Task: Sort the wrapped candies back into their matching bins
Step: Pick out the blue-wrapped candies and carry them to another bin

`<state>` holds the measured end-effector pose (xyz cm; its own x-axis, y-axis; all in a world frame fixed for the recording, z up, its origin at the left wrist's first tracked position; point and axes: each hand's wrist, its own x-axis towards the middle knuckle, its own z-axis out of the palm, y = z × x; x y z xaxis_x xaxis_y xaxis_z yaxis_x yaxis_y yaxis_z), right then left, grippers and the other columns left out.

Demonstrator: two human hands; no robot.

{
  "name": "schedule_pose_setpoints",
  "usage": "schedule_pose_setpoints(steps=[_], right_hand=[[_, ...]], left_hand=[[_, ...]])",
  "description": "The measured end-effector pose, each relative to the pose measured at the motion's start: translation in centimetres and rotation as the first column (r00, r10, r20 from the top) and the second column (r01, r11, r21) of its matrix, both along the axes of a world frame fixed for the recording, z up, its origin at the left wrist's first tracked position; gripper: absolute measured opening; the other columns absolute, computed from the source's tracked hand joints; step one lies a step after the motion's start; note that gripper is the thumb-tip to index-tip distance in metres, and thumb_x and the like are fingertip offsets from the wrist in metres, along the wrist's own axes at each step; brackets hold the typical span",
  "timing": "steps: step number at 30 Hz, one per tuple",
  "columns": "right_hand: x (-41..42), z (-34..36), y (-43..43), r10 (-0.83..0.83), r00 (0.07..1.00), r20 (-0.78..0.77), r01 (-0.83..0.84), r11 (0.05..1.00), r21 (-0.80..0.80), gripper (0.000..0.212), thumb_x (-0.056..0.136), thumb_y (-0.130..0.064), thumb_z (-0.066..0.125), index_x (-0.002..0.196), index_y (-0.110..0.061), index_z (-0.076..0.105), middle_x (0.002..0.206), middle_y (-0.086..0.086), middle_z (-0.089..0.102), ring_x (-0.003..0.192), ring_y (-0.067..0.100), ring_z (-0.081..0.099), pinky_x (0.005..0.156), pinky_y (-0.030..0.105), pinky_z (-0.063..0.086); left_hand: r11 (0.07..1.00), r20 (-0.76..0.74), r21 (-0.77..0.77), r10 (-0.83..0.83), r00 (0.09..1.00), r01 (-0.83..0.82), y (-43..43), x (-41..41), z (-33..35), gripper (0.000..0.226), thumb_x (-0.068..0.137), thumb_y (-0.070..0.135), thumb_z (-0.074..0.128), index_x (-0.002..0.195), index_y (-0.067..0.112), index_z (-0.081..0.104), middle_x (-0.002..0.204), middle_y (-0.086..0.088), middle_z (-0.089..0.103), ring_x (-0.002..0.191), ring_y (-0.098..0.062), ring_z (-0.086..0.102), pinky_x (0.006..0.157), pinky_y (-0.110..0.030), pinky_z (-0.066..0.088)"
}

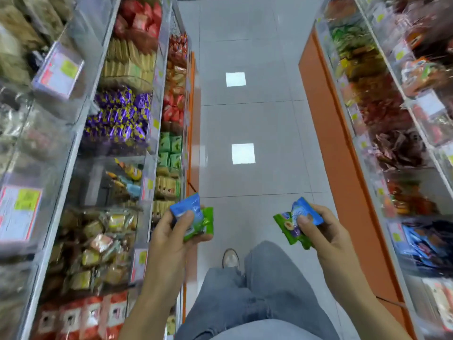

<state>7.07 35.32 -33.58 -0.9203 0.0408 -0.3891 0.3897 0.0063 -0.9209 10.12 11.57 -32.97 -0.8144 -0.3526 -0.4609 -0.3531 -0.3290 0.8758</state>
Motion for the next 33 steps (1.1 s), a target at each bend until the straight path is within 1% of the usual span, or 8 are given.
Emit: schedule_pose_setpoints(steps=[4,8,12,16,23,27,29,33], right_hand=[[-7.1,-0.5,-0.1,-0.026,1.0,-0.003,0.026,0.999,0.02,0.021,0.088,-0.018,0.06,0.108,-0.013,0.064,0.084,-0.001,0.07,0.068,0.001,0.061,0.055,0.01,0.044],[-15.8,-1.2,-0.6,0.013,1.0,-0.002,-0.013,1.0,0.025,0.026,0.084,-0.025,0.061,0.109,-0.016,0.064,0.089,0.003,0.069,0.069,0.001,0.062,0.054,0.01,0.045],[-25.6,-1.1,-2.0,0.131,0.991,-0.016,-0.131,0.991,0.016,0.02,0.086,-0.023,0.062,0.106,-0.024,0.064,0.09,0.0,0.071,0.072,0.002,0.064,0.056,0.011,0.045],[-34.5,0.7,-5.2,0.329,0.943,-0.046,-0.33,0.944,-0.02,0.021,0.088,-0.019,0.061,0.109,-0.017,0.063,0.094,0.004,0.071,0.077,0.002,0.066,0.061,0.01,0.047],[-44.2,3.4,-15.1,0.609,0.777,-0.162,-0.624,0.778,-0.068,0.018,0.085,-0.022,0.063,0.102,-0.021,0.064,0.088,-0.001,0.069,0.079,0.005,0.066,0.065,0.013,0.049],[-46.3,5.2,-21.3,0.726,0.638,-0.256,-0.763,0.642,-0.08,0.027,0.086,-0.031,0.068,0.109,-0.019,0.064,0.094,0.007,0.068,0.085,0.012,0.068,0.072,0.02,0.051],[-46.6,6.3,-24.2,0.761,0.563,-0.323,-0.82,0.563,-0.104,0.033,0.084,-0.029,0.067,0.113,-0.016,0.063,0.096,0.005,0.068,0.086,0.012,0.066,0.075,0.021,0.051],[-46.3,9.7,-29.9,0.798,0.359,-0.484,-0.931,0.341,-0.129,0.025,0.085,-0.022,0.064,0.109,-0.019,0.064,0.091,-0.007,0.066,0.079,0.006,0.061,0.073,0.016,0.048]], left_hand=[[0.999,-0.019,-0.006,-0.04,0.999,0.04,-0.6,-7.6,0.4,0.039,0.081,0.029,0.059,0.117,0.014,0.064,0.111,-0.013,0.069,0.092,-0.031,0.064,0.066,-0.026,0.058],[0.998,0.02,0.01,0.067,0.998,-0.067,-1.2,-14.4,-0.8,0.023,0.088,0.022,0.056,0.109,0.02,0.066,0.098,-0.004,0.07,0.097,-0.043,0.061,0.054,-0.022,0.054],[0.98,0.047,-0.014,0.2,0.979,-0.2,-1.8,-20.2,-1.5,0.022,0.095,0.017,0.051,0.112,0.018,0.064,0.071,0.011,0.065,0.076,-0.028,0.066,0.046,-0.023,0.053],[0.93,0.04,-0.019,0.367,0.929,-0.367,-2.7,-24.8,-0.5,0.02,0.096,0.016,0.05,0.104,0.023,0.066,0.063,0.012,0.058,0.063,-0.021,0.066,0.05,-0.03,0.057],[0.79,-0.124,-0.013,0.607,0.785,-0.613,-5.8,-29.5,2.6,0.024,0.093,0.007,0.049,0.085,0.021,0.068,0.059,0.014,0.055,0.051,-0.016,0.062,0.055,-0.021,0.056],[0.743,-0.242,-0.055,0.638,0.731,-0.667,-8.6,-30.1,4.9,0.016,0.075,0.037,0.069,0.088,0.028,0.074,0.086,-0.001,0.067,0.061,-0.018,0.067,0.064,-0.028,0.059],[0.728,-0.306,-0.108,0.623,0.72,-0.676,-10.1,-29.7,5.9,0.05,0.063,0.056,0.079,0.102,0.024,0.07,0.106,-0.014,0.068,0.066,-0.022,0.068,0.066,-0.03,0.059],[0.592,-0.463,-0.18,0.654,0.599,-0.786,-12.1,-29.1,10.1,0.048,0.064,0.06,0.077,0.101,0.031,0.071,0.109,-0.007,0.072,0.076,-0.019,0.07,0.063,-0.028,0.056]])
